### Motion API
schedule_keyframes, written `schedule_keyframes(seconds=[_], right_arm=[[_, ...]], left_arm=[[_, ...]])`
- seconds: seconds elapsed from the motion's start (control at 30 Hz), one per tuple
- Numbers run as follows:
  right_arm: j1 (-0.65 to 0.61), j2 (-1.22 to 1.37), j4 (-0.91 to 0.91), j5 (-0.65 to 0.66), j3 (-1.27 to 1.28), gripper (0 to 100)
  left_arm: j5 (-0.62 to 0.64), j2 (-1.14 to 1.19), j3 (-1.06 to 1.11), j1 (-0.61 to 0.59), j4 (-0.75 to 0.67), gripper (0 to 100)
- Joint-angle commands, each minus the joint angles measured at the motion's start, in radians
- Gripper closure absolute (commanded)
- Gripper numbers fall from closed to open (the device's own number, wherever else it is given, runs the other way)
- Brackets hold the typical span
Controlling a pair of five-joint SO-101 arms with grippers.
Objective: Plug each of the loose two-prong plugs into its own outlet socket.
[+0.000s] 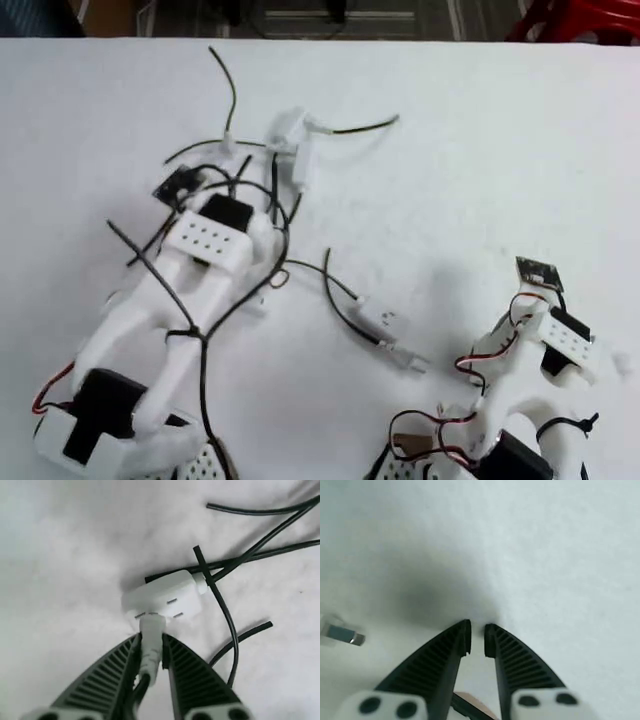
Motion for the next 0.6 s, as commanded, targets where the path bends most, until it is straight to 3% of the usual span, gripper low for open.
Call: schedule_keyframes(seconds=[0.0,0.3,0.57], right_arm=[[-0.004,0.001,-0.030,-0.008,0.002,92.9],[-0.004,0.001,-0.030,-0.008,0.002,92.9],[-0.005,0.001,-0.030,-0.008,0.003,92.9]], left_arm=[[0.063,-0.004,0.034,0.012,-0.087,97],[0.063,-0.004,0.043,-0.031,-0.103,97],[0.060,-0.010,0.035,-0.082,-0.029,97]])
